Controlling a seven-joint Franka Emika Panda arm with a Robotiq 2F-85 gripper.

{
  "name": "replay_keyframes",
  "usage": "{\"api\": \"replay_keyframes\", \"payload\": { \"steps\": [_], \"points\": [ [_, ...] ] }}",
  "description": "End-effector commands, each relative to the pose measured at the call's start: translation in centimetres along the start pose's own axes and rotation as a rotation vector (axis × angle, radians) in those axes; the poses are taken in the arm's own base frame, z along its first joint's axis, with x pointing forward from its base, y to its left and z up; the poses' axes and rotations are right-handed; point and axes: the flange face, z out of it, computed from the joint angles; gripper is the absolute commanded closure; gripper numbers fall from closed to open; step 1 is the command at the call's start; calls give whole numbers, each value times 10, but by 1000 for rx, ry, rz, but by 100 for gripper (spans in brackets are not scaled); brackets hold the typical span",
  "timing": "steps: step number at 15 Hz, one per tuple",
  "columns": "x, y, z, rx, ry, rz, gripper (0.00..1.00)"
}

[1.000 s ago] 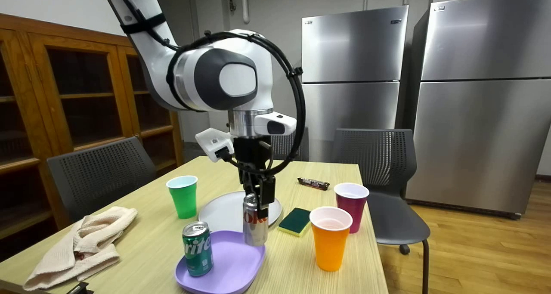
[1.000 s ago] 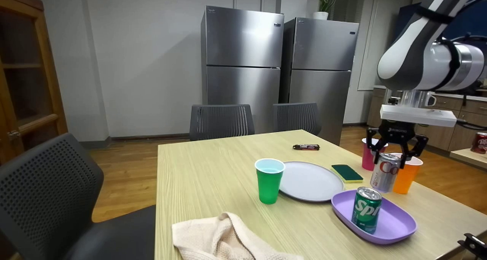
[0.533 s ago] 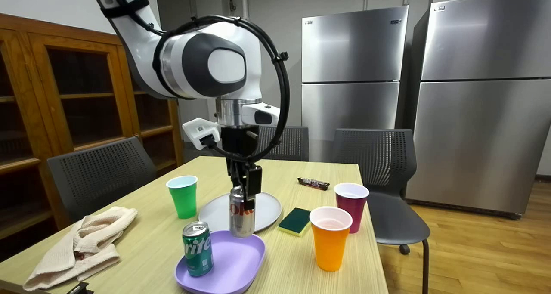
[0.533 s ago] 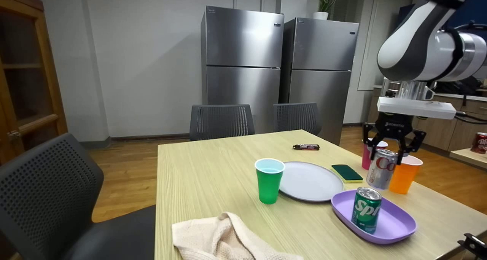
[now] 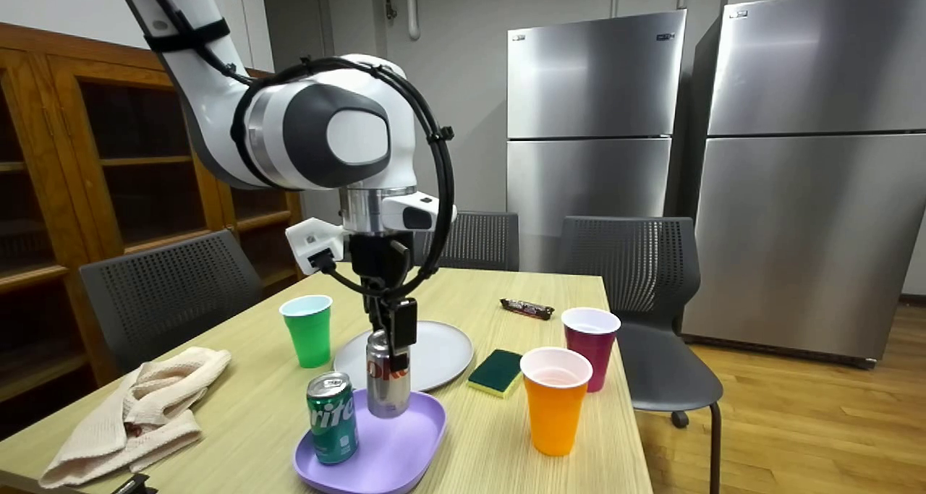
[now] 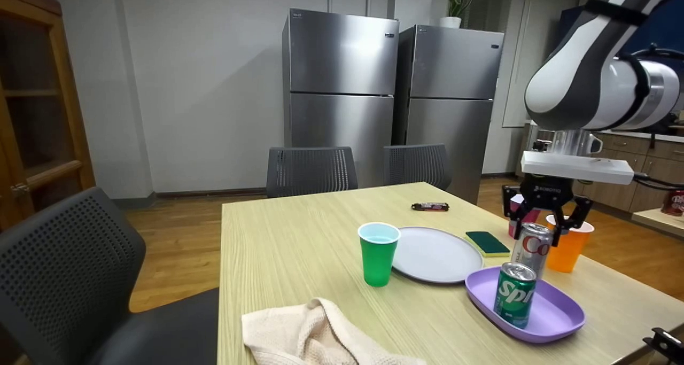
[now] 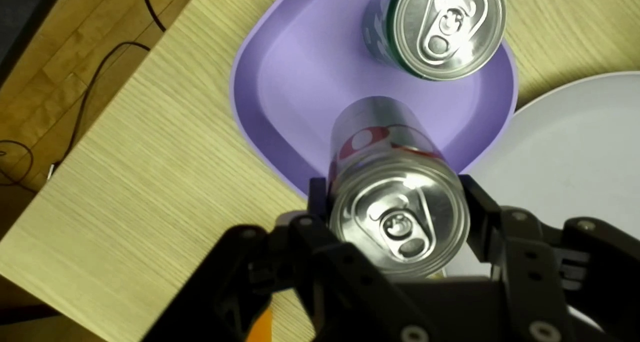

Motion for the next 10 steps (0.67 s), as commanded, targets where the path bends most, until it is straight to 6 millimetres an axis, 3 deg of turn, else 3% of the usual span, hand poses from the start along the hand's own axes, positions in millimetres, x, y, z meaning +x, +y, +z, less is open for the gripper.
{"api": "replay_keyframes", "payload": {
  "steps": [1,7,10],
  "points": [
    [0,-8,19,-17,36,19,62],
    [0,-14,59,-46,39,26,62],
    [3,-20,63,-46,54,16,62]
  ]
}}
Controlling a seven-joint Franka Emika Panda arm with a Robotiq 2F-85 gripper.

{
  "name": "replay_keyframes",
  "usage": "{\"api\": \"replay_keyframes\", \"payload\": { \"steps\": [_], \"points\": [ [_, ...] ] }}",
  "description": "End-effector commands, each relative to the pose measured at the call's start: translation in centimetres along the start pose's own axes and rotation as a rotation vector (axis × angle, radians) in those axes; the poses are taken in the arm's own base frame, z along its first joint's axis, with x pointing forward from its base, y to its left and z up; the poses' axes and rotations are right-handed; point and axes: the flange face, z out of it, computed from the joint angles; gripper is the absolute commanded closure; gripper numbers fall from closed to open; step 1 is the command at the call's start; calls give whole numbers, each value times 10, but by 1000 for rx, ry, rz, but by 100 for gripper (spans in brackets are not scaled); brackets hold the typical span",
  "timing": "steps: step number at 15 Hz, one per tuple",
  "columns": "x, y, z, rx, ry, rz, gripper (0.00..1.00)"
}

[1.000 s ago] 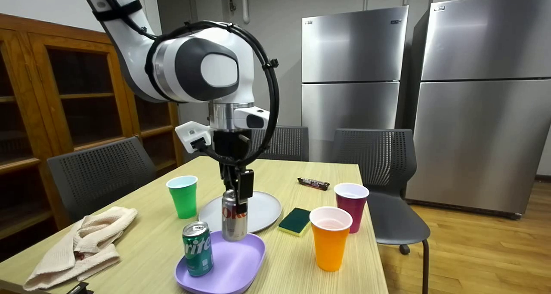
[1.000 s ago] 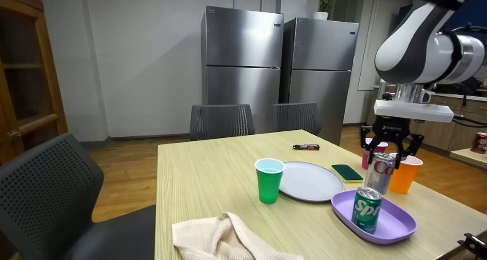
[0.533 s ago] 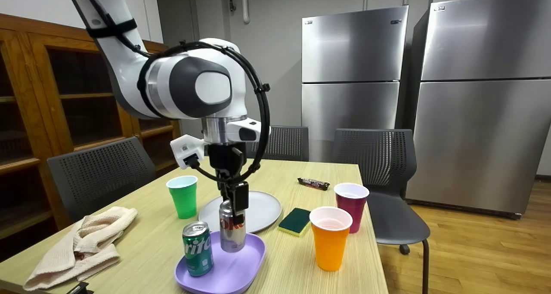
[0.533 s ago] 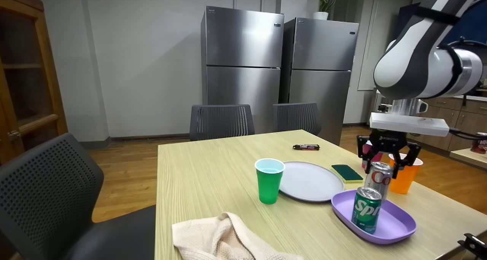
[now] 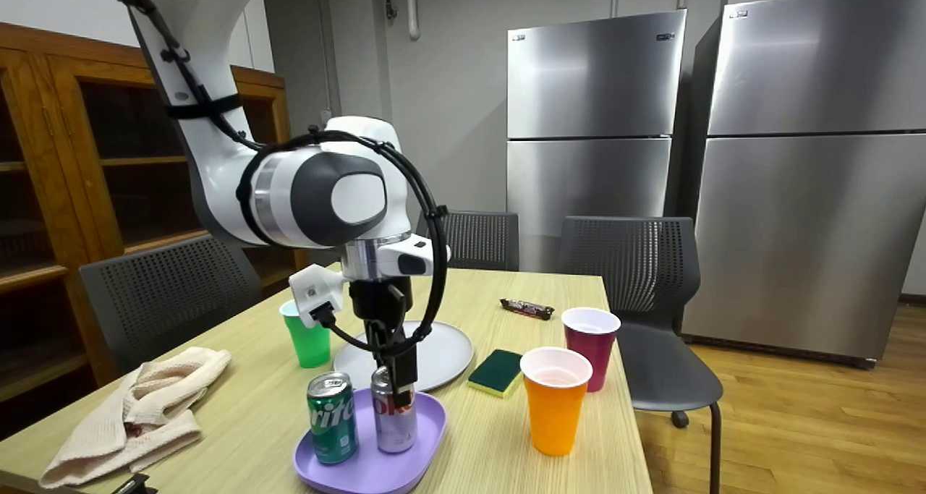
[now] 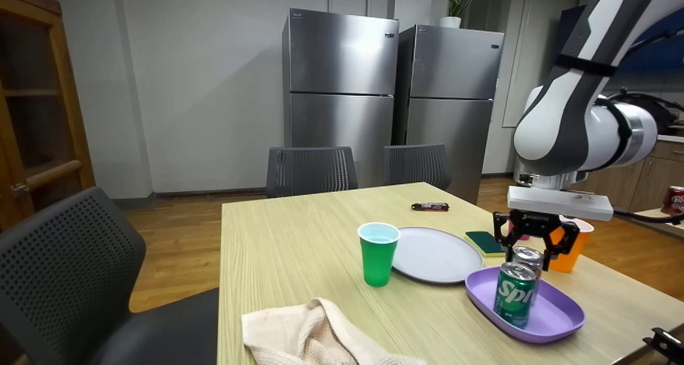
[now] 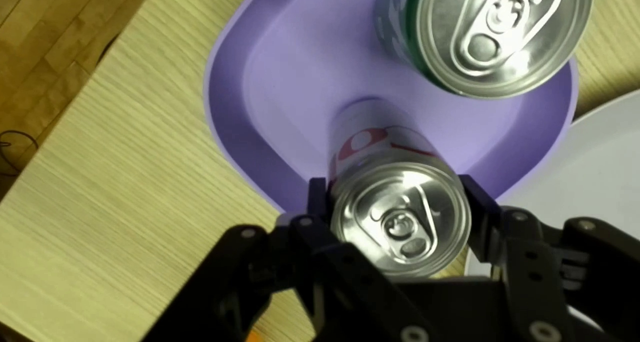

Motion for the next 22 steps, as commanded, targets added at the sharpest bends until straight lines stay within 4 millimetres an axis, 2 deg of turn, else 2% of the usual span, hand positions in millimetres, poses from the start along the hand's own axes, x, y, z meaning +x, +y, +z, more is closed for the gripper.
{"api": "replay_keyframes", "payload": {
  "steps": [1,4,5,7,8,13,18,22],
  "points": [
    [6,-10,7,-5,19,7,62],
    [8,-13,6,-9,21,-3,62],
    [9,-13,6,-10,19,-4,16],
    [9,-12,7,-16,13,0,4],
    [9,-11,7,-19,10,-1,1],
    [13,0,-3,-24,-2,-7,0],
    [28,6,-21,-7,10,6,0],
    [47,21,-50,-19,30,-8,0]
  ]
}}
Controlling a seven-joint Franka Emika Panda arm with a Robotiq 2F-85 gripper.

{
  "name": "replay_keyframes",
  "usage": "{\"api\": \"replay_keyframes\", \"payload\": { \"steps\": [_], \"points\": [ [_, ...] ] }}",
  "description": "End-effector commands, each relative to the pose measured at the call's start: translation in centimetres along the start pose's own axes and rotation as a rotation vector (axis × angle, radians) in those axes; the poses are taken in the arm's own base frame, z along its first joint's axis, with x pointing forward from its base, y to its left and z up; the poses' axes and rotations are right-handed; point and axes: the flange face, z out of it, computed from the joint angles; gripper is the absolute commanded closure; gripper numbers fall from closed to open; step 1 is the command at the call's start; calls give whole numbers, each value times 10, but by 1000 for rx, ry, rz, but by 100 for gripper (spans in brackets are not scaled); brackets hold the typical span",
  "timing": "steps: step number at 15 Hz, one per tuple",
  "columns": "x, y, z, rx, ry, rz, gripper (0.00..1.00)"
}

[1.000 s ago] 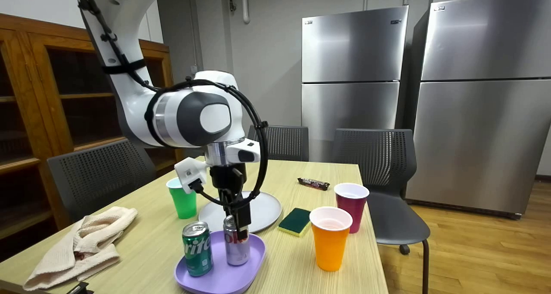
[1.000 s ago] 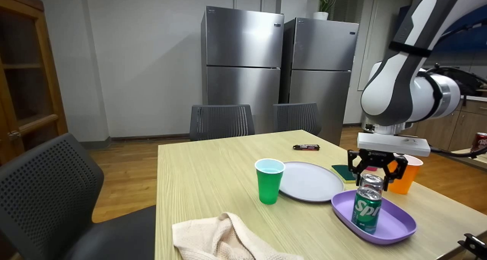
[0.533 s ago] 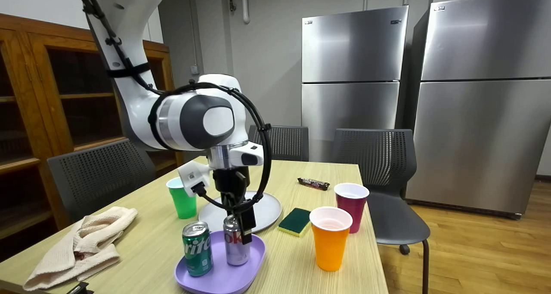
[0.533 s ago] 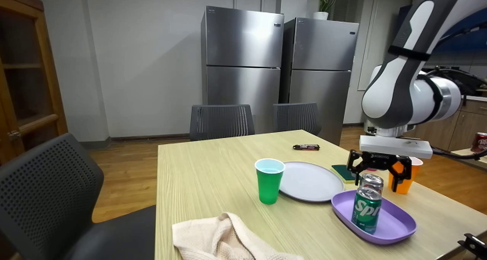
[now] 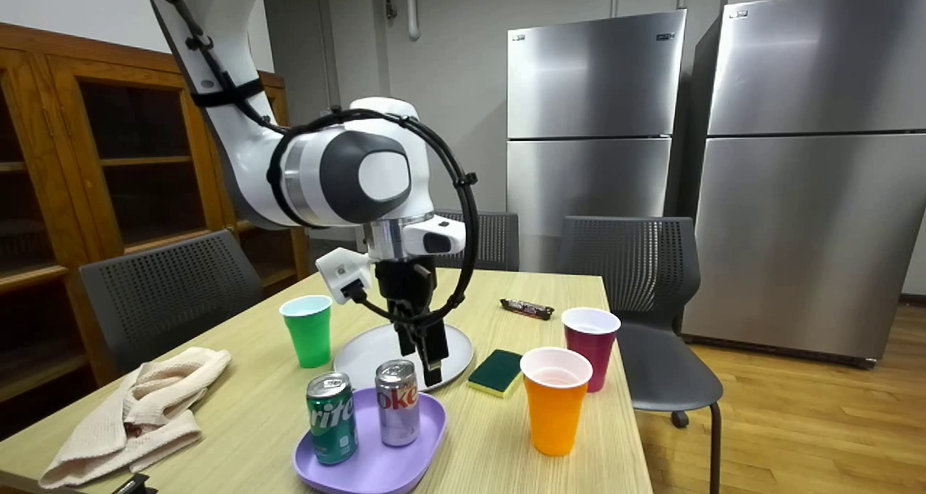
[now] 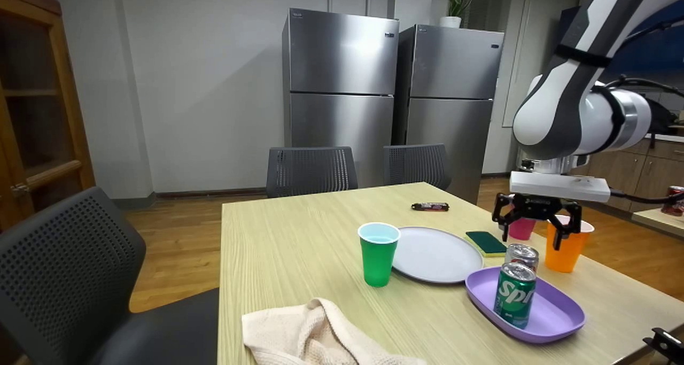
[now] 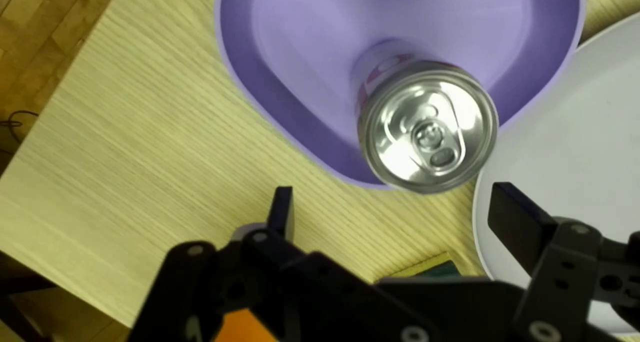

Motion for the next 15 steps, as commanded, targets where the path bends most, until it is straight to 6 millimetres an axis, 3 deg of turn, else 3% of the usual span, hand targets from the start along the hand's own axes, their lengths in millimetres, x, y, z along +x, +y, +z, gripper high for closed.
{"api": "replay_keyframes", "payload": {
  "steps": [1,5,15],
  "points": [
    [22,16,-34,-9,5,-37,0],
    [50,31,-55,1,33,-105,0],
    [95,39,-46,44,65,-360,0]
  ]
}}
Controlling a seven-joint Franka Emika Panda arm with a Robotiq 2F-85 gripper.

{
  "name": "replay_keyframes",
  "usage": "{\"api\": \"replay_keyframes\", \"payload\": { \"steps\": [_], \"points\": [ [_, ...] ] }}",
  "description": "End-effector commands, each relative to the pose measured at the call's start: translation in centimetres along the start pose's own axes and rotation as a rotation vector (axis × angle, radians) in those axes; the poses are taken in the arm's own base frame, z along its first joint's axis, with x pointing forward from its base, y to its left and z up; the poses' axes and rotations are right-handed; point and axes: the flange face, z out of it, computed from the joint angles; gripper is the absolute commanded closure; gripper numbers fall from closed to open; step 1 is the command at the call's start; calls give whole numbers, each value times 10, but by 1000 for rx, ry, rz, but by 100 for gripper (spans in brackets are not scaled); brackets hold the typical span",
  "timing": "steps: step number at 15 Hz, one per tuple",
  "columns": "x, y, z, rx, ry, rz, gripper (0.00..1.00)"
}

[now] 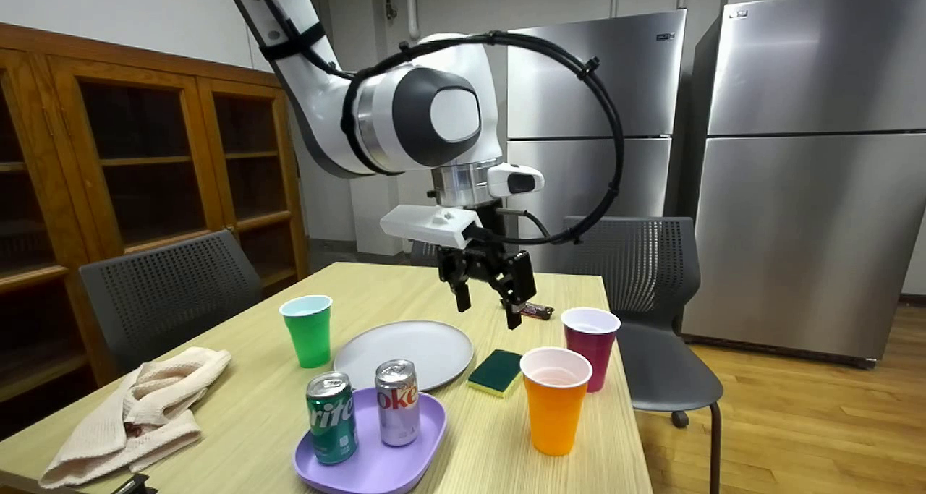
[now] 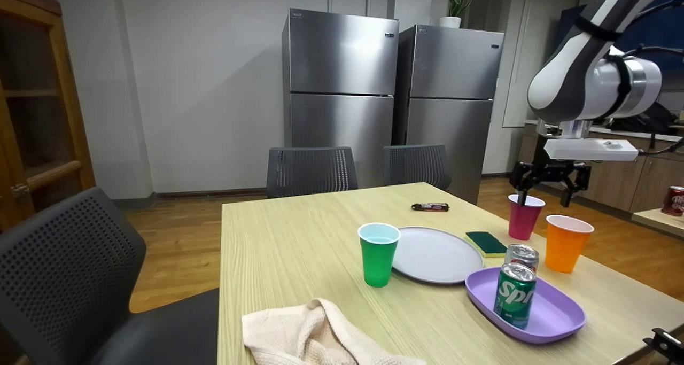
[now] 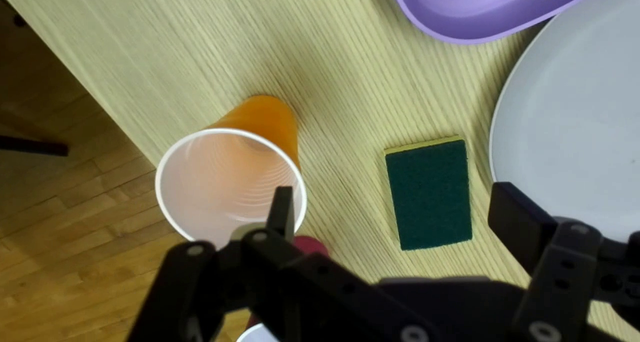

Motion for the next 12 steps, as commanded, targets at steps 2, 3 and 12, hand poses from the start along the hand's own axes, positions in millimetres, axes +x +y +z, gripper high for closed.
{"api": "replay_keyframes", "payload": {
  "steps": [2,3,12],
  "points": [
    [5,1,5,13,-6,-33,0],
    [6,1,7,14,-8,-40,0],
    [8,-1,10,13,-10,-46,0]
  ]
}}
